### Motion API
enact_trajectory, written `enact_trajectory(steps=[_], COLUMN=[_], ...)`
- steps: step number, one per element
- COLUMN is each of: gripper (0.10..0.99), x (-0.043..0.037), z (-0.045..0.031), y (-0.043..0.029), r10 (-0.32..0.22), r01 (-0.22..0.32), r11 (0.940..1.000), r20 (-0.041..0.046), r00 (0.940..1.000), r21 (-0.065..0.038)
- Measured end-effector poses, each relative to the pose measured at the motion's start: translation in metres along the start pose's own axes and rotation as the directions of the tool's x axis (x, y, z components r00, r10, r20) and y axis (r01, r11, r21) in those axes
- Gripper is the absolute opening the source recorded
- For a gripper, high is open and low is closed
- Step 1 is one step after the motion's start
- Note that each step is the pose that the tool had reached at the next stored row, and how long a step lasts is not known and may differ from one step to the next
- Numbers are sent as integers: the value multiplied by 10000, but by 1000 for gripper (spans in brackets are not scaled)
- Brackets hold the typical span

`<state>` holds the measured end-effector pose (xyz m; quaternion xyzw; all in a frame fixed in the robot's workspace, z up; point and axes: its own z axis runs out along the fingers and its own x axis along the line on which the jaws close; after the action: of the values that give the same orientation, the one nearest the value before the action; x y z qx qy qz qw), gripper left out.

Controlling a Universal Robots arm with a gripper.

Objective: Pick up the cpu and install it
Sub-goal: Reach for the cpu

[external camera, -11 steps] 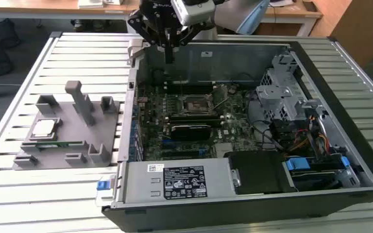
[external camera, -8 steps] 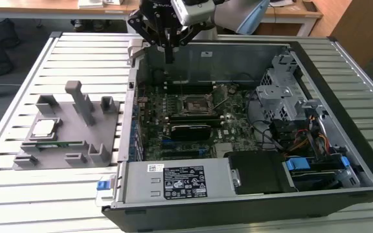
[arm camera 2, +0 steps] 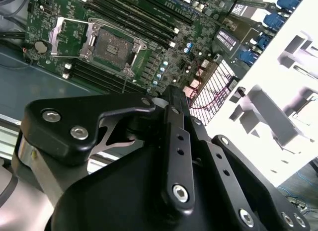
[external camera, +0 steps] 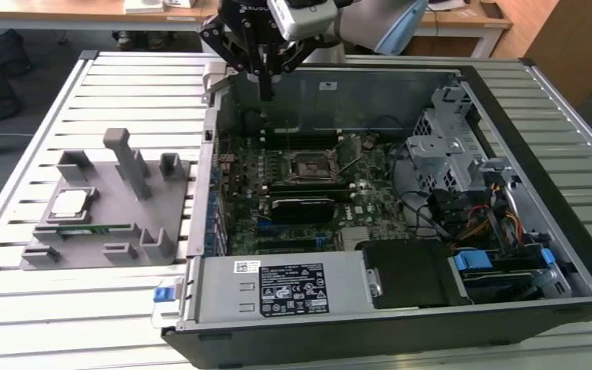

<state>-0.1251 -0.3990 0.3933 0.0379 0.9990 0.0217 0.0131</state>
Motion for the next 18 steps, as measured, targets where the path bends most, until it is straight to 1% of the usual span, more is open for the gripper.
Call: enact_trajectory(steps=[8,18], gripper=[106,106], x=[44,72], z=[0,2], y=[-3,-5], r10=[-1,0], r01=[1,0], r11=[10000,10000], r20=[-1,0], r00=[10000,10000], r21=[0,0])
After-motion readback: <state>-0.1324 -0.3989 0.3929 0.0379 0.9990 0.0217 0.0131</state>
